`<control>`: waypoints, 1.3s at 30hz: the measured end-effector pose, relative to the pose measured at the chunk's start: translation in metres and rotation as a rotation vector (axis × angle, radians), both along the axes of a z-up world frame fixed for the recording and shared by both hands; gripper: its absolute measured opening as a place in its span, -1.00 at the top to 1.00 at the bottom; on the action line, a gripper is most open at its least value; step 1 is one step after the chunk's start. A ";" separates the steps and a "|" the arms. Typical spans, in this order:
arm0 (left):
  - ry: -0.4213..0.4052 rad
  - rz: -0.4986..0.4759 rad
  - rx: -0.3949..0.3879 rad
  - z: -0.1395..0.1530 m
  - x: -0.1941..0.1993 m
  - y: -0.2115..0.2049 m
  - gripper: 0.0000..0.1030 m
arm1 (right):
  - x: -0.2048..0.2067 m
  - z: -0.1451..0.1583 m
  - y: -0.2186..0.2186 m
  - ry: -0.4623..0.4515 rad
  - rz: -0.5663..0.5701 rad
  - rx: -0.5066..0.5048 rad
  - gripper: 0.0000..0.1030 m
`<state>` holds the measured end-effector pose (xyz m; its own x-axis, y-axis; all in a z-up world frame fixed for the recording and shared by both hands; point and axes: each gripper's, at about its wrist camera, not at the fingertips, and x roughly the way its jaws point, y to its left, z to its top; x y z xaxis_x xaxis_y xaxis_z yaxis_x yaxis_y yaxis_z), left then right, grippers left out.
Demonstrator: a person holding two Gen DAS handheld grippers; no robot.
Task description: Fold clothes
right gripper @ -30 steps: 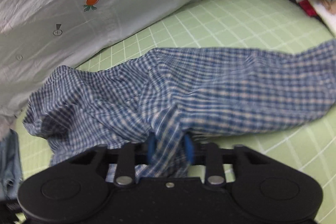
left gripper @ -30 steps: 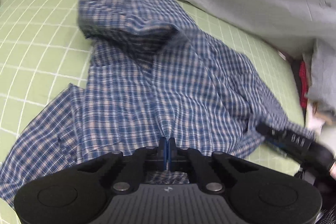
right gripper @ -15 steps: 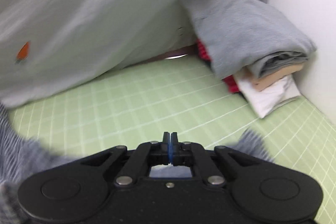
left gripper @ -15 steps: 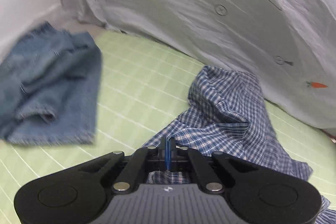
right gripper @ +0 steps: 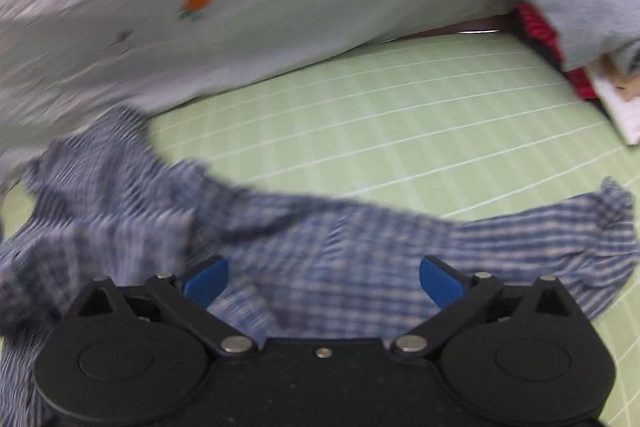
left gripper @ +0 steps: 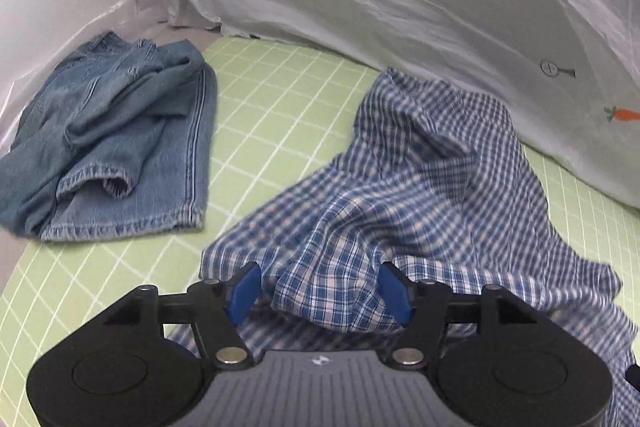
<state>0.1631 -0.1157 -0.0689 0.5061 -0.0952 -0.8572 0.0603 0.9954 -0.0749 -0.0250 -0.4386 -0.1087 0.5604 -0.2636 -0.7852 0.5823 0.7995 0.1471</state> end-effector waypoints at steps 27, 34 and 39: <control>0.056 0.027 -0.071 -0.010 -0.024 0.017 -0.39 | 0.039 -0.028 0.056 0.013 0.329 0.235 0.95; 0.099 -0.063 -0.148 -0.016 -0.033 -0.004 0.28 | -0.021 0.000 0.024 -0.045 0.169 0.032 0.97; 0.113 -0.143 -0.141 -0.019 -0.039 -0.035 0.27 | -0.049 0.006 -0.008 -0.003 -0.010 -0.082 0.97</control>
<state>0.1241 -0.1504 -0.0876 0.3803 -0.2820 -0.8808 0.1833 0.9565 -0.2271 -0.0741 -0.4463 -0.1025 0.5601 -0.3322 -0.7589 0.5896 0.8034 0.0835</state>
